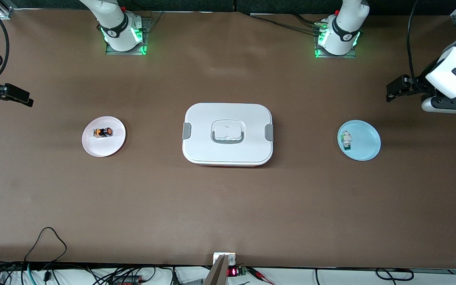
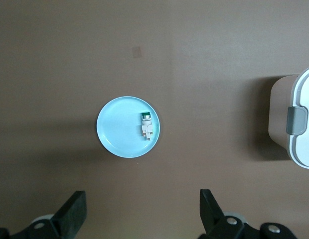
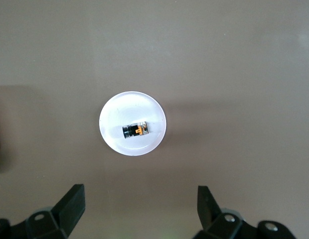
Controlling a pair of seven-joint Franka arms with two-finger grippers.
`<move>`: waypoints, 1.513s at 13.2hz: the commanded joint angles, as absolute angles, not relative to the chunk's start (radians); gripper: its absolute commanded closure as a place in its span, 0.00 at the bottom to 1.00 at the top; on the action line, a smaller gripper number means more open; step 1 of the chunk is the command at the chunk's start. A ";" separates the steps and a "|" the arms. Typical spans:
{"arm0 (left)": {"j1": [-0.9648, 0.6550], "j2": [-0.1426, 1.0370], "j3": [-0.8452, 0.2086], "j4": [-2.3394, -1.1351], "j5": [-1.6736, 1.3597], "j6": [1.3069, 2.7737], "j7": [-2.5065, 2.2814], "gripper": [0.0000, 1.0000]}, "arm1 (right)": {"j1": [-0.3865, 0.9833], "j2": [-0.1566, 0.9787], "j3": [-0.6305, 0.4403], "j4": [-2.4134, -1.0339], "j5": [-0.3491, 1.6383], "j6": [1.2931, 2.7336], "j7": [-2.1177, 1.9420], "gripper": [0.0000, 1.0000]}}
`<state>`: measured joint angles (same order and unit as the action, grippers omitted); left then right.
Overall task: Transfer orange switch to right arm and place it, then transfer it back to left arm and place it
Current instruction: 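Lower the right gripper back down over the switch on the pink plate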
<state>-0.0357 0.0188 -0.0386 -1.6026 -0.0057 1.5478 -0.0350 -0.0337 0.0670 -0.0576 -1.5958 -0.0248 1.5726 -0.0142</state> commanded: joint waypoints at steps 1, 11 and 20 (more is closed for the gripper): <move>-0.032 0.023 -0.038 -1.588 -0.017 1.532 -0.041 0.00 | -0.029 0.060 -0.063 -1.583 -0.014 1.552 -0.026 0.00; -0.032 0.023 -0.038 -1.588 -0.017 1.532 -0.040 0.00 | -0.015 0.107 -0.064 -1.578 -0.009 1.571 -0.023 0.00; -0.032 0.023 -0.037 -1.588 -0.018 1.532 -0.035 0.00 | 0.005 0.238 -0.063 -1.582 -0.011 1.635 -0.011 0.00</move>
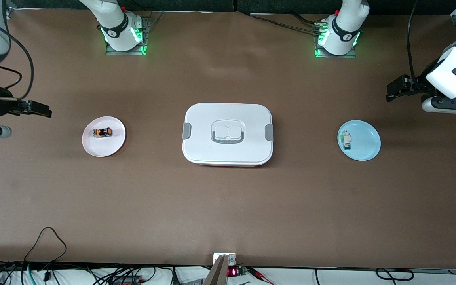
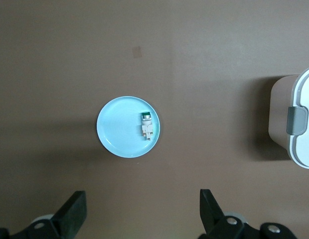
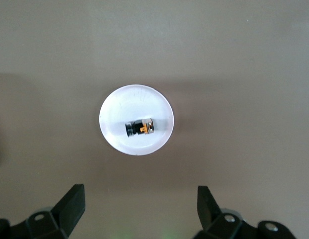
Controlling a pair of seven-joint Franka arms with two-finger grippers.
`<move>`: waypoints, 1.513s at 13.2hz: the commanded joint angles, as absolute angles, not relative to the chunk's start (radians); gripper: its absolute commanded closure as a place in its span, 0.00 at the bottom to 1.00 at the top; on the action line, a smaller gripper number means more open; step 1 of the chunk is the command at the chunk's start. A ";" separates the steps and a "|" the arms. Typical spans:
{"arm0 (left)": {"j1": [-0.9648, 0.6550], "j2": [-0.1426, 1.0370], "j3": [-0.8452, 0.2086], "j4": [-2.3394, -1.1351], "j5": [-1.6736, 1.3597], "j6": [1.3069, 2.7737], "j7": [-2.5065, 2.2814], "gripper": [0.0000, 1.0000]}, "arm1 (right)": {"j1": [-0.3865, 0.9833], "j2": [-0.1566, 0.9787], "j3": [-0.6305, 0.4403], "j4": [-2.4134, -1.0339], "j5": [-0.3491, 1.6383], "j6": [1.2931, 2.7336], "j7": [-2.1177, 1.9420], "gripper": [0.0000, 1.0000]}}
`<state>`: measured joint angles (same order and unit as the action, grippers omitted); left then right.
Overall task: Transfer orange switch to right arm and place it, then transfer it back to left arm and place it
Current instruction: 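Lower the right gripper back down over the switch on the pink plate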
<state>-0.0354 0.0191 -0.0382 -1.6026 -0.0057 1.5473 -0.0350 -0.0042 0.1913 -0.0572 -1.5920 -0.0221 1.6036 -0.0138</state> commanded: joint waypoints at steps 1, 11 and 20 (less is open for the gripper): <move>-0.032 0.023 -0.037 -1.588 -0.017 1.531 -0.035 0.00 | 0.008 0.258 -0.063 -1.582 -0.011 1.653 -0.009 0.00; -0.032 0.023 -0.037 -1.588 -0.017 1.531 -0.038 0.00 | 0.006 0.253 -0.061 -2.009 -0.005 2.069 -0.011 0.00; -0.032 0.023 -0.037 -1.588 -0.018 1.528 -0.040 0.00 | 0.005 0.290 -0.018 -2.224 -0.011 2.384 -0.107 0.00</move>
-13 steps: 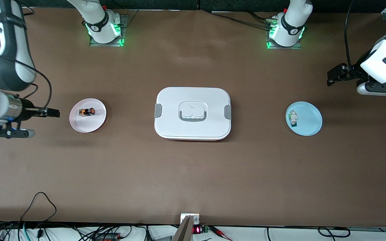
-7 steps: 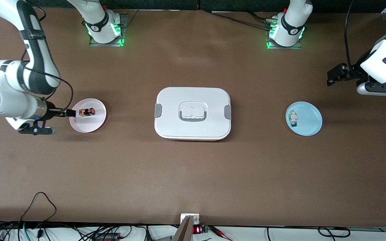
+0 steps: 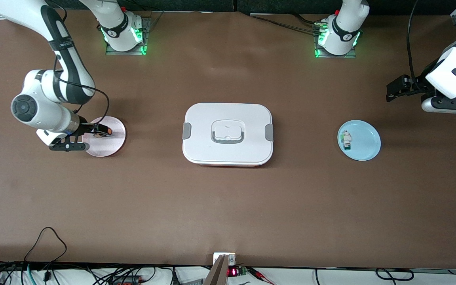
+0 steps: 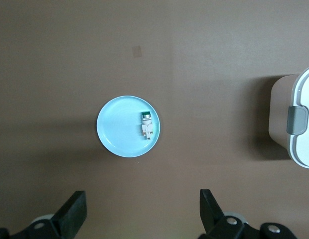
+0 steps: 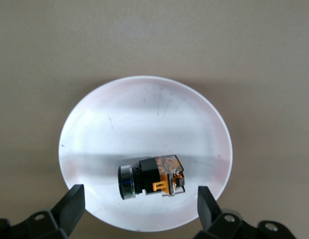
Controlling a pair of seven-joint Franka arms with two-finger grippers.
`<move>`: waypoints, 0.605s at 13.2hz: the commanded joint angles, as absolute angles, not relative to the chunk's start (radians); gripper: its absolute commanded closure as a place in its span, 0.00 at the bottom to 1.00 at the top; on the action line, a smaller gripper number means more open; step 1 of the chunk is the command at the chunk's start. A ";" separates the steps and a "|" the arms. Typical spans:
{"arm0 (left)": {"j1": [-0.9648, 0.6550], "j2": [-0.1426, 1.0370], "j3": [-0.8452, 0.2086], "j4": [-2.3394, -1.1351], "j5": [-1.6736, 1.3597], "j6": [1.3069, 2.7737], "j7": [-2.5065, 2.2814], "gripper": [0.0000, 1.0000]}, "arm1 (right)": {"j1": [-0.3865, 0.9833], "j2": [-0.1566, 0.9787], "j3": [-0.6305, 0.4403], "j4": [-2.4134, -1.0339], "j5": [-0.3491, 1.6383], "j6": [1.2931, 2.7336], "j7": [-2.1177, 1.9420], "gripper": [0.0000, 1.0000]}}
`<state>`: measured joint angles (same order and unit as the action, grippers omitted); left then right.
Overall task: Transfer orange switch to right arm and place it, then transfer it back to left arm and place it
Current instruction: 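Lower the right gripper back down over the switch on the pink plate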
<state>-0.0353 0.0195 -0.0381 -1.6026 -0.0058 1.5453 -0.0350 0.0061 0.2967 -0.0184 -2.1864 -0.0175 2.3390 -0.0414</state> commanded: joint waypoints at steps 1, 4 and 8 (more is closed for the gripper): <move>-0.032 0.023 -0.037 -1.588 -0.018 1.526 -0.040 0.00 | 0.002 0.293 -0.018 -2.224 -0.009 2.384 -0.138 0.00; -0.022 0.023 -0.034 -1.588 -0.041 1.514 -0.037 0.00 | -0.017 0.299 -0.018 -2.224 -0.009 2.384 -0.172 0.00; -0.021 0.023 -0.034 -1.586 -0.044 1.513 -0.034 0.00 | -0.023 0.322 -0.018 -2.224 -0.002 2.387 -0.232 0.00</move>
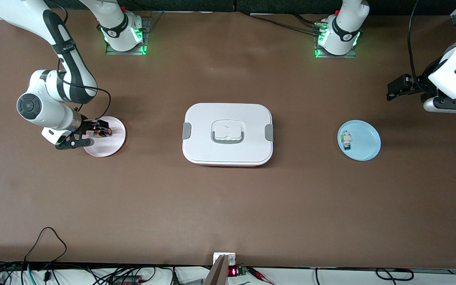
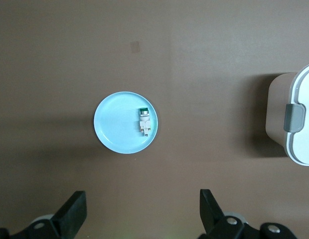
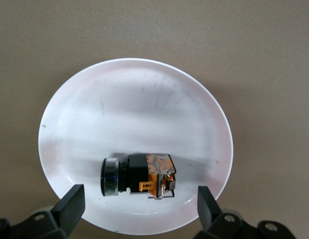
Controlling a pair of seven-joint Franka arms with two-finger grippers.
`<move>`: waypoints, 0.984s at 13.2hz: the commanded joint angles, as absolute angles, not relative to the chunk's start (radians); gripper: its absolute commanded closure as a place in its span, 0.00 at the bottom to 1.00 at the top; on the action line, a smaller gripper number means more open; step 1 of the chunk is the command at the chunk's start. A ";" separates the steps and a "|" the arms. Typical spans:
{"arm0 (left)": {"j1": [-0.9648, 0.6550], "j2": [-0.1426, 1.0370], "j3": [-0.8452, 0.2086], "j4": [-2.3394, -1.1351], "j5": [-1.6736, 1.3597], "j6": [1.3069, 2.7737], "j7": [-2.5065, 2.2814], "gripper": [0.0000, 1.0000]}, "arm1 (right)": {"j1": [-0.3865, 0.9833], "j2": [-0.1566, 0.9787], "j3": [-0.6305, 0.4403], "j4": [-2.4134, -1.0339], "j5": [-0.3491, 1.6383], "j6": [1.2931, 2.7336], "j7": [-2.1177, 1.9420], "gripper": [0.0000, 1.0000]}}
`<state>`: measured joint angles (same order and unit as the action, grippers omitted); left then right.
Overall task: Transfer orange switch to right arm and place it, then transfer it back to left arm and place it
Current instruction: 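Close the right gripper on the orange-and-black switch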
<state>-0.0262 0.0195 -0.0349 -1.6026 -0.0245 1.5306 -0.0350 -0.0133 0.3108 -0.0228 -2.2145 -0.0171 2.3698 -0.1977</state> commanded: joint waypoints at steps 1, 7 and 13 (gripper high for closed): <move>-0.021 0.023 -0.034 -1.586 -0.044 1.513 -0.032 0.00 | -0.023 0.328 -0.017 -2.224 0.011 2.387 -0.232 0.00; -0.020 0.023 -0.034 -1.588 -0.044 1.513 -0.031 0.00 | -0.037 0.371 -0.017 -2.223 0.026 2.422 -0.218 0.00; -0.020 0.023 -0.034 -1.586 -0.044 1.514 -0.031 0.00 | -0.035 0.394 -0.015 -2.220 0.026 2.431 -0.219 0.00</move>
<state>-0.0262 0.0195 -0.0346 -1.6026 -0.0247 1.5288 -0.0350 -0.0301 0.3876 -0.0227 -2.2154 0.0089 2.4146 -0.2063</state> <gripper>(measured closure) 0.000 0.000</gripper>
